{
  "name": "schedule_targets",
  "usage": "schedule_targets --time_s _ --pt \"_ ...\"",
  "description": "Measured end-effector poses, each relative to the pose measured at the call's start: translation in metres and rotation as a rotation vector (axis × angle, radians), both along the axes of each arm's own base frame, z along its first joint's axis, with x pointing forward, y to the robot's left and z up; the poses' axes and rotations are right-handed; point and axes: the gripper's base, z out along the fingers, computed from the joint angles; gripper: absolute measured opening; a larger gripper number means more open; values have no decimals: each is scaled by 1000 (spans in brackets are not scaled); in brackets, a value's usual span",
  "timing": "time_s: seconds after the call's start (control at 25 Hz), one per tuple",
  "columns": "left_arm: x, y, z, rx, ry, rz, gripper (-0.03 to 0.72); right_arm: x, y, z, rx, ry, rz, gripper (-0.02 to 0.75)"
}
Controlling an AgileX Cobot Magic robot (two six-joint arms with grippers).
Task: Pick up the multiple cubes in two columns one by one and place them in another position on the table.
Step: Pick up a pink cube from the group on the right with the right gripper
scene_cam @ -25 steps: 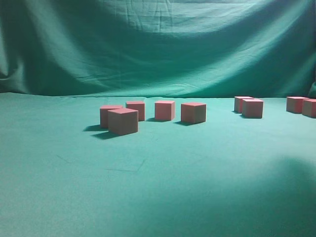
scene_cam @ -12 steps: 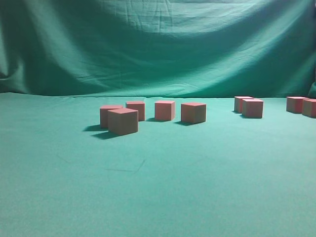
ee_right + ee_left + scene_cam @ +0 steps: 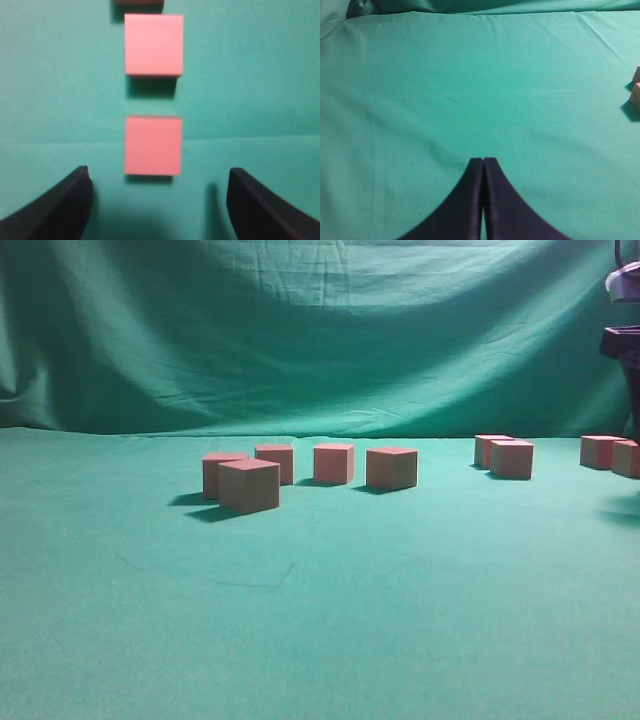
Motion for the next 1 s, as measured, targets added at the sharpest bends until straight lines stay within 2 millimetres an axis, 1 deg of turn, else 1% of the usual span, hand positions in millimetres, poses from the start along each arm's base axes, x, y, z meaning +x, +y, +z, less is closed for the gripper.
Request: schedule_targets --time_s 0.2,0.4,0.68,0.72,0.76,0.8,0.84,1.0 --pt "0 0 0 0 0 0 0 9 0 -6 2 -63 8 540" --pt "0 0 0 0 0 0 0 13 1 -16 11 -60 4 540" --pt "0 0 0 0 0 0 0 14 2 -24 19 -43 -1 540" --pt "0 0 0 0 0 0 0 14 2 -25 19 -39 -1 491" --pt "0 0 0 0 0 0 0 14 2 -28 19 -34 -1 473" --pt "0 0 0 0 0 0 0 15 2 -30 19 -30 -1 485" --pt "0 0 0 0 0 0 0 15 2 -30 19 -29 -1 413" --pt "0 0 0 0 0 0 0 14 2 -30 19 -25 -1 262"
